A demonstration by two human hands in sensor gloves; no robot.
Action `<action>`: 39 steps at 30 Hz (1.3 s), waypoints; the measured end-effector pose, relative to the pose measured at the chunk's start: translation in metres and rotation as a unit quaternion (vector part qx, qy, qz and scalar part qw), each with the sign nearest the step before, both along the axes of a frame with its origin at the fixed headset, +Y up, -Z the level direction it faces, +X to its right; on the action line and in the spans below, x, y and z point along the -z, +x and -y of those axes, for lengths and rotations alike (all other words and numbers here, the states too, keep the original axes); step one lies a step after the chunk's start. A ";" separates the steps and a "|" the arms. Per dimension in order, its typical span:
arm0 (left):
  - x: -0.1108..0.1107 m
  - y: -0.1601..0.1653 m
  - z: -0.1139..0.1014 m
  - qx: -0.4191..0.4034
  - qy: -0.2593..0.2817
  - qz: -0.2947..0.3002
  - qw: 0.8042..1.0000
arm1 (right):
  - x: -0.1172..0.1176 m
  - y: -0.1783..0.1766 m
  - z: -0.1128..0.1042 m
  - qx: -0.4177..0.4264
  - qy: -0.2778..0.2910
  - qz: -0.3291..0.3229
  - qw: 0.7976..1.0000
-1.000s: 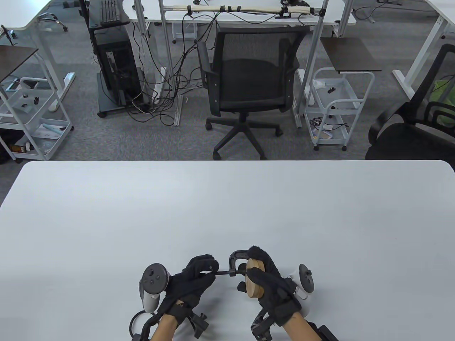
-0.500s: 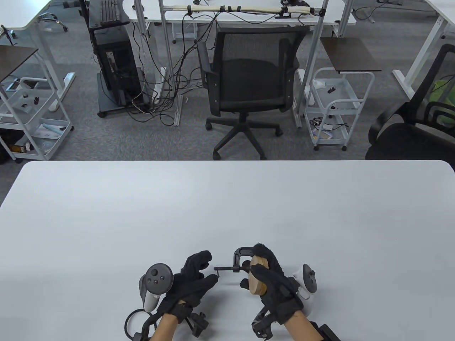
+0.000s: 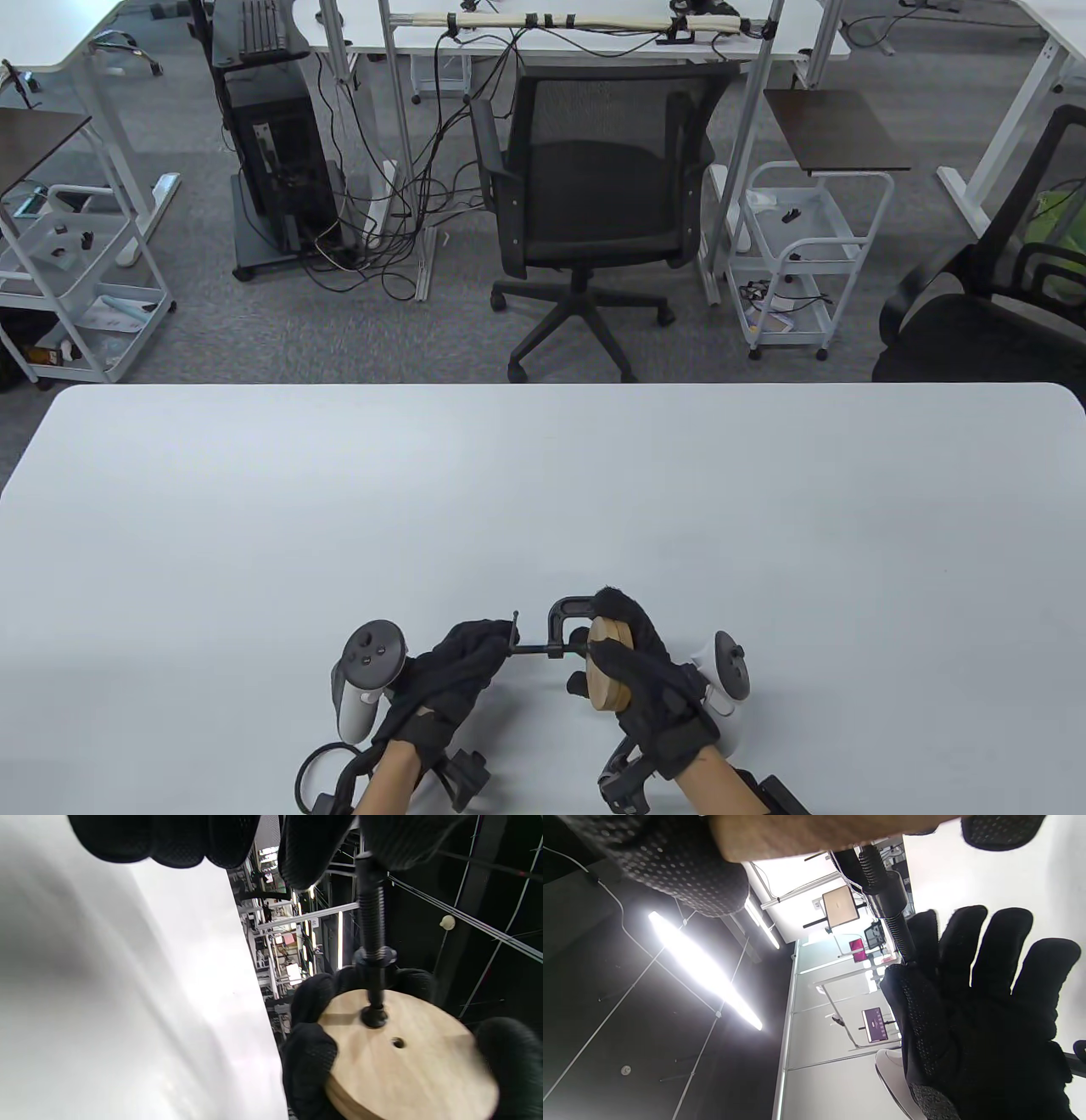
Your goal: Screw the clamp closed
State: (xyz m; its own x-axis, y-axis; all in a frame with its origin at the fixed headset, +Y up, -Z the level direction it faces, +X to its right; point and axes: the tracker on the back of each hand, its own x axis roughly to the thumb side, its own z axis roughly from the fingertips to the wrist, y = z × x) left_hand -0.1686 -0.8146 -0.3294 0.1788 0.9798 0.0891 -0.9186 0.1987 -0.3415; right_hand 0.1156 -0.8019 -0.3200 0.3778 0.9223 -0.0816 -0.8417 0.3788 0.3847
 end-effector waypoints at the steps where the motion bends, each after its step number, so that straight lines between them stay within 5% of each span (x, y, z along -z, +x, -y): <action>1: 0.000 0.000 -0.001 -0.006 0.007 -0.003 1.000 | 0.000 0.000 0.000 -0.002 -0.001 0.002 1.000; 6: 0.000 -0.001 -0.011 -0.007 0.066 -0.022 0.998 | -0.001 -0.001 0.000 -0.011 -0.001 -0.003 1.000; 24: 0.000 -0.004 -0.014 0.021 0.042 -0.021 0.999 | 0.000 -0.001 0.000 -0.005 0.000 0.011 1.000; 29: -0.003 -0.012 -0.009 0.077 0.020 -0.079 0.994 | 0.000 0.001 -0.001 0.000 0.001 0.014 1.000; 32: -0.001 -0.009 -0.002 0.055 -0.026 -0.023 0.998 | 0.000 -0.001 -0.001 0.005 0.000 0.001 1.000; 39: 0.001 0.001 0.001 -0.042 -0.035 0.033 0.998 | -0.003 -0.006 -0.001 -0.005 0.006 -0.017 1.000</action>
